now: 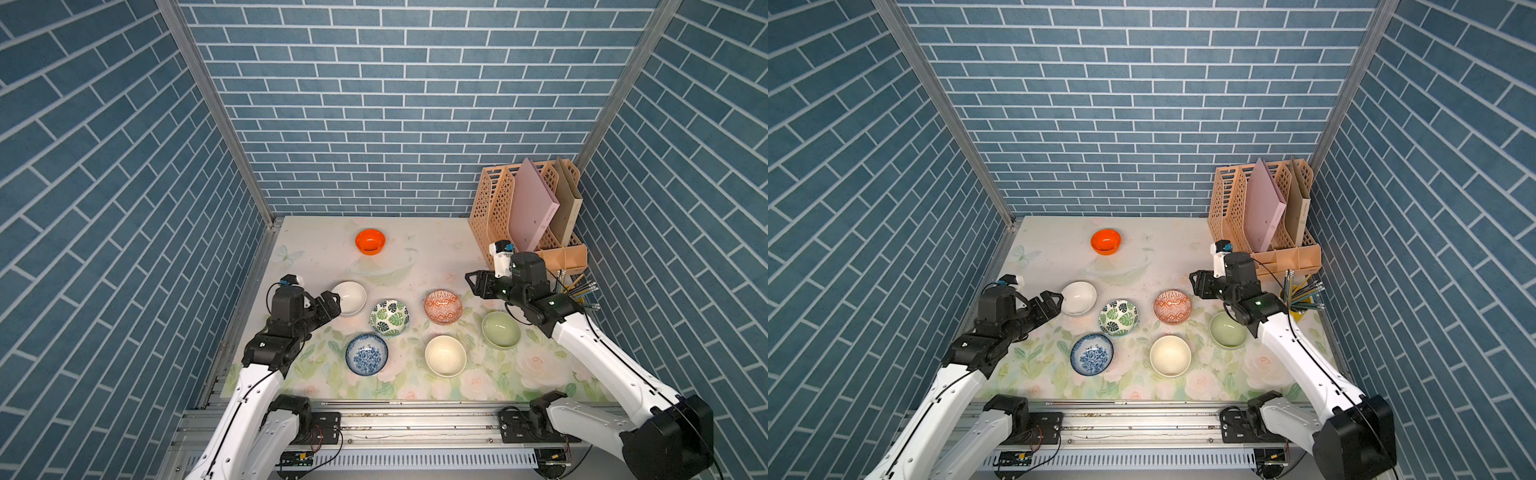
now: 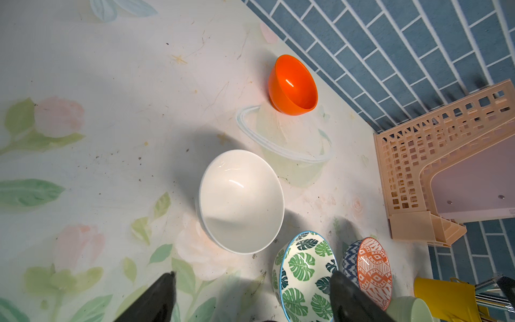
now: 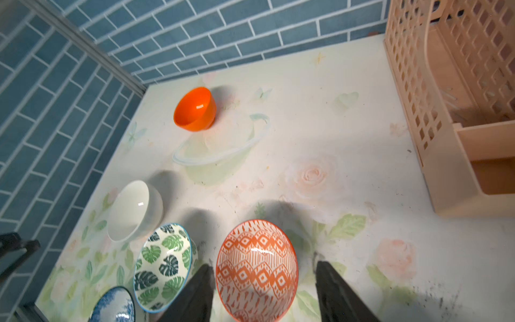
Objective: Stack the bowls
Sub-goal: Pick up the bowl from the center of the board.
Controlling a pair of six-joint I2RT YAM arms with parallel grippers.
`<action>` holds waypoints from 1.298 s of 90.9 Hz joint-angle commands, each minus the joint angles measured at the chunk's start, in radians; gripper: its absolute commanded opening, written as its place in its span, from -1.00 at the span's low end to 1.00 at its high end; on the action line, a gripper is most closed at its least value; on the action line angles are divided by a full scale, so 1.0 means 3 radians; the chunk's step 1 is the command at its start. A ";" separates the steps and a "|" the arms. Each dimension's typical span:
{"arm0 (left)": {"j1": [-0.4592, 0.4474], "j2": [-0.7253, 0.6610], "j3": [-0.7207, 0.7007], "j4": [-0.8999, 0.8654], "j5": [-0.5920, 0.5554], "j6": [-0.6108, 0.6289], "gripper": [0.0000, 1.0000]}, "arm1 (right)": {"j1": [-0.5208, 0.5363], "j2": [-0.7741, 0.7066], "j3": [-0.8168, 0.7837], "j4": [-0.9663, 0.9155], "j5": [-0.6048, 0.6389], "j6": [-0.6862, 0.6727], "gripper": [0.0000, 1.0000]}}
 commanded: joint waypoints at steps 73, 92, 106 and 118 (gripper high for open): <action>-0.0006 0.0019 0.0134 -0.0596 0.0184 0.0047 0.63 | 0.0321 0.0295 0.0326 -0.0847 0.0184 -0.0455 -0.03; -0.0006 0.0033 0.0218 -0.0747 0.0176 0.0218 0.63 | 0.0404 0.0306 0.0380 -0.0999 0.0191 -0.0447 -0.15; -0.0006 -0.0029 0.0206 -0.0754 0.0296 0.0209 0.63 | 0.0518 0.0326 0.0399 -0.1163 0.0270 -0.0419 -0.17; -0.0005 -0.0095 0.0210 -0.0748 0.0333 0.0201 0.63 | 0.0565 0.0285 0.0382 -0.1317 0.0326 -0.0367 -0.24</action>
